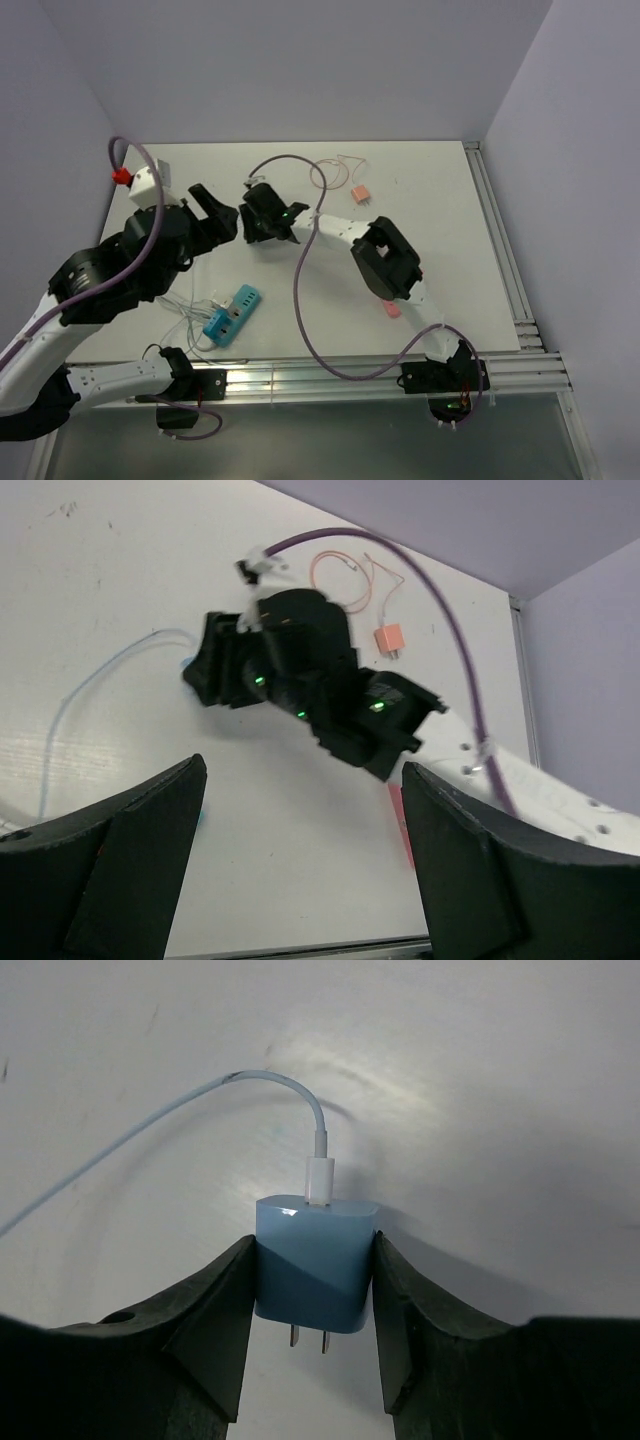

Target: Insert the plug

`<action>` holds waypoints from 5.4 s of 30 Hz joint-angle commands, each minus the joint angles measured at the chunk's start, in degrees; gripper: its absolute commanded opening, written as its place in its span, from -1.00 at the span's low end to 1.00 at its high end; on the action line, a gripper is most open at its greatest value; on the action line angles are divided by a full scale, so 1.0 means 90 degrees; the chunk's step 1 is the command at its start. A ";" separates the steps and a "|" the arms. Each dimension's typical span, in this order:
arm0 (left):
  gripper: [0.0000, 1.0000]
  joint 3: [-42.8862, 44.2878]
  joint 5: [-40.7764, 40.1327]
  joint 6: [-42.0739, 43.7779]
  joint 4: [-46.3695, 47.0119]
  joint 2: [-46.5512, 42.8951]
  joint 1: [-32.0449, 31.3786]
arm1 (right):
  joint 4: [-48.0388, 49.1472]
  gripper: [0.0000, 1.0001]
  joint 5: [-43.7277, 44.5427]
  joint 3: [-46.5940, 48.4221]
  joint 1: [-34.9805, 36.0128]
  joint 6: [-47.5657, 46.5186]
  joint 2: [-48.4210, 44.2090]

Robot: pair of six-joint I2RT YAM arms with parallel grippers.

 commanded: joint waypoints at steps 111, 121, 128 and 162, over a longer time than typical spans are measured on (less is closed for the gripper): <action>-0.99 -0.2133 0.6427 0.1011 0.2078 0.0975 0.3489 | -0.0101 0.50 -0.1040 -0.7028 -0.2140 -0.0001 -0.8972; -0.99 -0.2475 0.7110 0.1089 0.2518 0.0887 0.3489 | -0.0523 0.49 -0.1288 -0.8053 -0.5138 0.1466 -0.8650; -0.99 -0.2641 0.7374 0.1157 0.2615 0.0819 0.3489 | -0.0776 0.52 -0.1063 -0.8277 -0.5520 0.1534 -0.8611; -0.99 -0.3198 0.7551 0.1079 0.3103 0.1014 0.3441 | 0.1167 -1.00 -0.2626 -1.0591 -0.5950 0.2159 -0.8882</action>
